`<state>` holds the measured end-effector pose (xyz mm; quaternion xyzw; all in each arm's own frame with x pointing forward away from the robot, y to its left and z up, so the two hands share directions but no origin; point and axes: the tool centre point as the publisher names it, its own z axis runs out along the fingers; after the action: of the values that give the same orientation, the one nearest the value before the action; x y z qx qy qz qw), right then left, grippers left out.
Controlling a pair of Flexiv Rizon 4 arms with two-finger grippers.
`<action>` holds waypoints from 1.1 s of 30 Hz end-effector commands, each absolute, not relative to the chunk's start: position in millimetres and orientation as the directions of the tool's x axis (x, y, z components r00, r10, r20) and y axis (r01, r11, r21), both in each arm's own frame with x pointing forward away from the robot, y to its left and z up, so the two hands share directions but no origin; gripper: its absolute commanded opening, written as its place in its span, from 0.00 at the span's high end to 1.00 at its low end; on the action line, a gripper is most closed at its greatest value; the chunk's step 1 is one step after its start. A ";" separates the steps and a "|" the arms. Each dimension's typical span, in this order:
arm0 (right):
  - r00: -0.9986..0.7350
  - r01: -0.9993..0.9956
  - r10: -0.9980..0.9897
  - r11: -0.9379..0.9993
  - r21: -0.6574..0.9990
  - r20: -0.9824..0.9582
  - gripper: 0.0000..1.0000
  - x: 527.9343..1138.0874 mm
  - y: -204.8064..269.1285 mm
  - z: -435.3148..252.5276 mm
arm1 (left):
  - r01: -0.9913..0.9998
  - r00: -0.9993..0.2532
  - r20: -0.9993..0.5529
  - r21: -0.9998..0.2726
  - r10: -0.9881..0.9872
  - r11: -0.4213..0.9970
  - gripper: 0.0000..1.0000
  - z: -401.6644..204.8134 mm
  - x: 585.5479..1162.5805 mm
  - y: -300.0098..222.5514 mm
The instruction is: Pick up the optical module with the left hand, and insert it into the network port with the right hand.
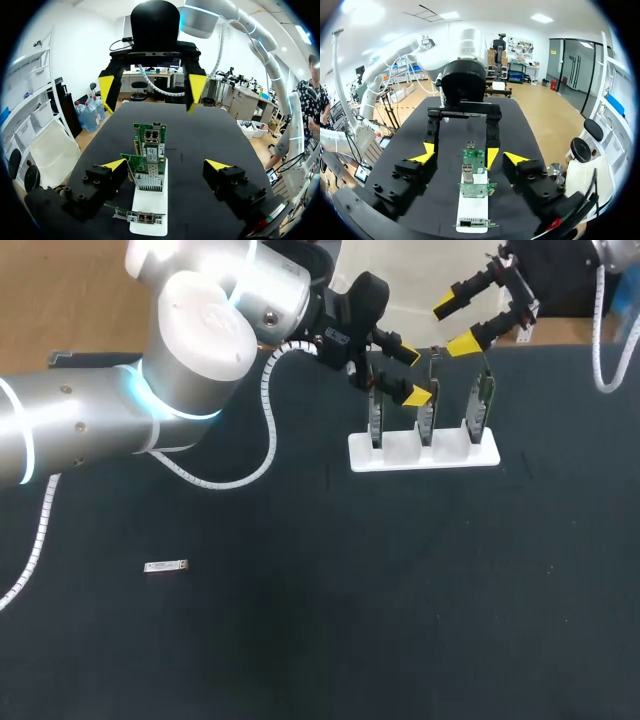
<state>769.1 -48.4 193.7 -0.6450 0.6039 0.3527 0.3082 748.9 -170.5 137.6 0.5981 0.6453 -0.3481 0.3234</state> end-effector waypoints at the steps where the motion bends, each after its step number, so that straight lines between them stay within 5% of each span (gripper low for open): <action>1: 0.028 -0.996 -0.564 -0.087 0.026 -0.825 1.00 769.5 -44.2 194.0 | 0.997 -0.078 -0.829 -0.066 0.553 0.042 0.00 138.8 750.4 -171.3; 33: -0.030 -0.995 -0.592 -0.063 0.083 -0.806 1.00 770.2 -40.5 166.1 | 0.997 -0.078 -0.829 -0.066 0.553 0.042 0.00 138.8 750.4 -171.3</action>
<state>767.9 -41.2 169.3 -0.6365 0.6229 0.3551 0.2843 748.9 -170.5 137.6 0.5982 0.6453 -0.3481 0.3234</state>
